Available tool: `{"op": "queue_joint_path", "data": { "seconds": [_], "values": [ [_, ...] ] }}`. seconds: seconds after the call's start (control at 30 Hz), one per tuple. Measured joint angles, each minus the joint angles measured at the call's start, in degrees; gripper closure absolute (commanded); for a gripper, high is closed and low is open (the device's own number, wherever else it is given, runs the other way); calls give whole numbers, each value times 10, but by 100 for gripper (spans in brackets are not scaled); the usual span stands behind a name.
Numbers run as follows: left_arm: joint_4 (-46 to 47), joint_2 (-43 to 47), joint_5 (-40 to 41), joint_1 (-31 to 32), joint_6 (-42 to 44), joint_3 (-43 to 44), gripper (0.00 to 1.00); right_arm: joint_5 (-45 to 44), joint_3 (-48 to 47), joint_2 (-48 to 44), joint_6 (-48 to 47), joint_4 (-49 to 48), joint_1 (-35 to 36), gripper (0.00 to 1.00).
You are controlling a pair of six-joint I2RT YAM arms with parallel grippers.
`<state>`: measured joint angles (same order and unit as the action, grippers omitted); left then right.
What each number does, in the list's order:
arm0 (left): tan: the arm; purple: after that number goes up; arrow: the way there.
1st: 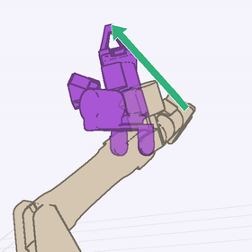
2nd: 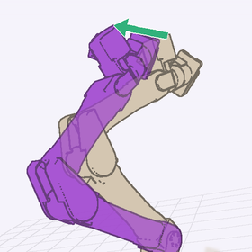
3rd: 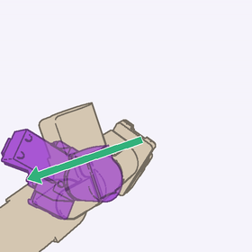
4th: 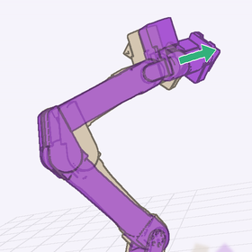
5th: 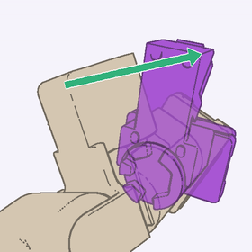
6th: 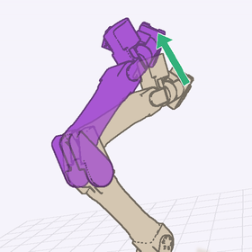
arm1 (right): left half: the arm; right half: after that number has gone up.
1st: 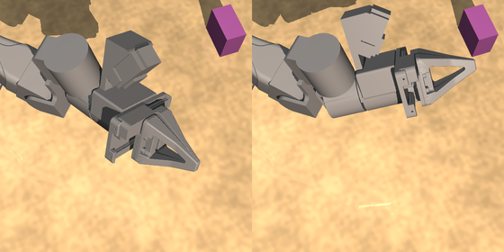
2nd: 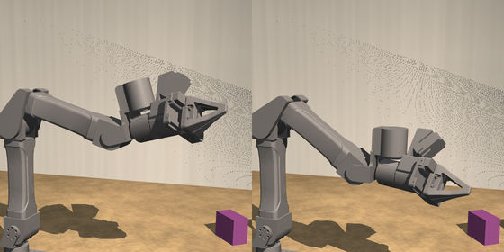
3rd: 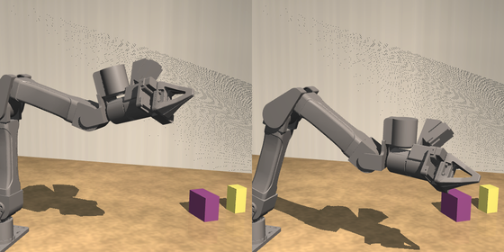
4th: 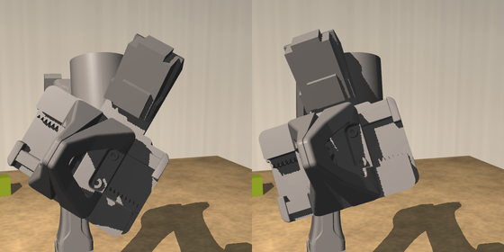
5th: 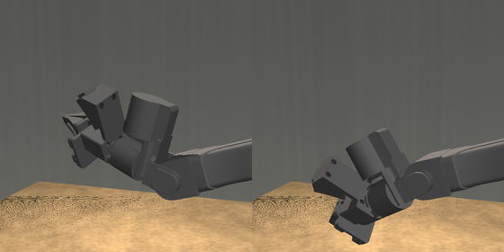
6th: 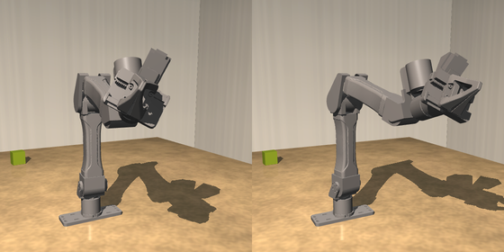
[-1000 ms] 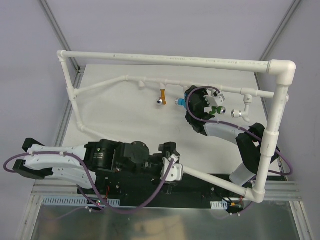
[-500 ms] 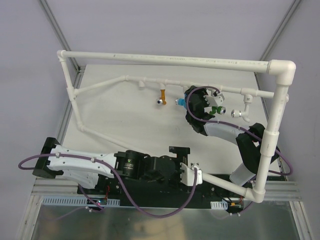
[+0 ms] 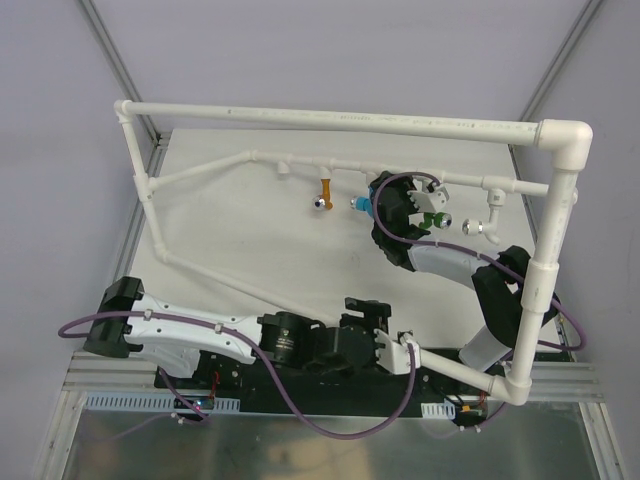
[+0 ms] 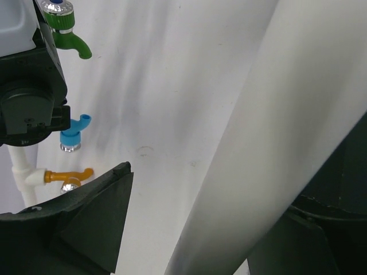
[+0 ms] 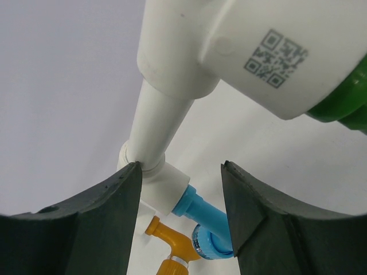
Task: Install the water faucets
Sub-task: Adjust the adaptor at the center of the board.
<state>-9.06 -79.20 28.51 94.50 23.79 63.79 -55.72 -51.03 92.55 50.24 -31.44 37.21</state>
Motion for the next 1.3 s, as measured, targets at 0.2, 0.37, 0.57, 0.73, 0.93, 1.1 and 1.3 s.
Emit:
{"op": "queue_joint_path", "data": {
  "seconds": [0.2,0.37,0.57,0.73,0.93,1.1,1.3],
  "values": [
    [21,-22,61,13,17,0,47,4,0,1,0,0,-3,37],
    [32,-50,93,19,85,7,100,6,1,4,0,1,-8,37],
    [27,-60,106,18,97,24,100,7,5,5,2,9,-10,36],
    [-12,-63,100,14,86,64,100,-12,4,-2,31,53,-10,34],
    [-110,-71,84,7,77,171,100,-37,-35,-4,84,121,-14,34],
    [-176,-71,70,7,76,256,100,-30,-53,-26,123,170,-14,34],
    [-198,-70,62,-3,80,297,100,-23,-70,-40,207,274,-15,34]
  ]
}}
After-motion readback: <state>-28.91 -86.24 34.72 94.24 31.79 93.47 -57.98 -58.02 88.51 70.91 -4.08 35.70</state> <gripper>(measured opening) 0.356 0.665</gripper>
